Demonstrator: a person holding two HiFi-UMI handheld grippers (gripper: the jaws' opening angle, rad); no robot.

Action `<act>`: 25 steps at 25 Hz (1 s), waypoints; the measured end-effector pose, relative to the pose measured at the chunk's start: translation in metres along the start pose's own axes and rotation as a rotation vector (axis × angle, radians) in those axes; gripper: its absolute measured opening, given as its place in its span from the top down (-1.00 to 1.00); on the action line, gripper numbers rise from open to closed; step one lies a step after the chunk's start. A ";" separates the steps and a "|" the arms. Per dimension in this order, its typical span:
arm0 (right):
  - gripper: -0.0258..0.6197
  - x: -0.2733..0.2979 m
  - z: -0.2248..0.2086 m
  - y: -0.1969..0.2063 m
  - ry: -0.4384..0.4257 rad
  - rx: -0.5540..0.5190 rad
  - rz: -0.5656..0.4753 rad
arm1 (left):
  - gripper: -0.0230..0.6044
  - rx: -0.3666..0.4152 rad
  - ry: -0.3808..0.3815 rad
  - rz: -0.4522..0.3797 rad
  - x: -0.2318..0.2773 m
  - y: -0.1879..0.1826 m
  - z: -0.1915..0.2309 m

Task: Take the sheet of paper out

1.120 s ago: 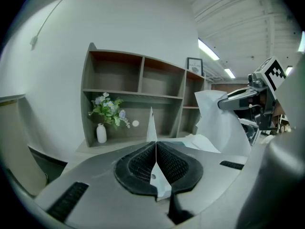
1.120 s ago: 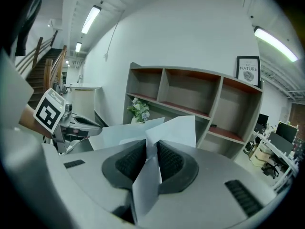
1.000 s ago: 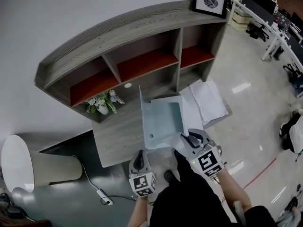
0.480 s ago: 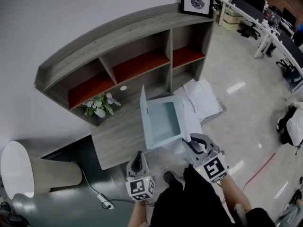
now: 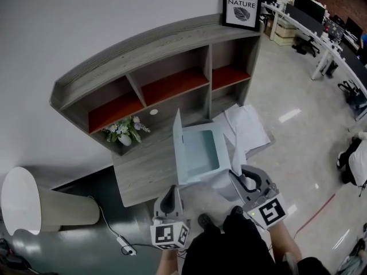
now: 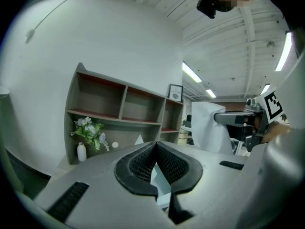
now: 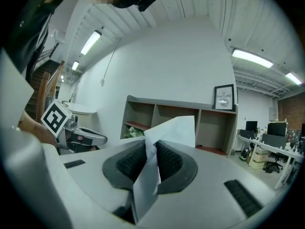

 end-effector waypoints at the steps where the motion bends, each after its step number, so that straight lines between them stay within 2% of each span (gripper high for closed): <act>1: 0.73 -0.002 -0.002 -0.002 0.007 0.020 -0.021 | 0.89 -0.003 0.008 -0.004 -0.001 -0.003 -0.004; 9: 0.73 -0.008 -0.006 -0.005 0.002 0.104 -0.062 | 0.89 -0.022 0.054 -0.025 -0.007 -0.023 -0.024; 25: 0.77 -0.003 -0.004 -0.011 -0.009 0.119 -0.092 | 0.89 -0.019 0.066 -0.034 -0.012 -0.032 -0.027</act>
Point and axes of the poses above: the fingertips, and each gripper's own axes: x forward along the fingers, z to its left, y out of its underside, the point moved 4 cm from there along -x, backward along the fingers, and after that the axes turned 8 degrees about -x, right-handed, at the moved point
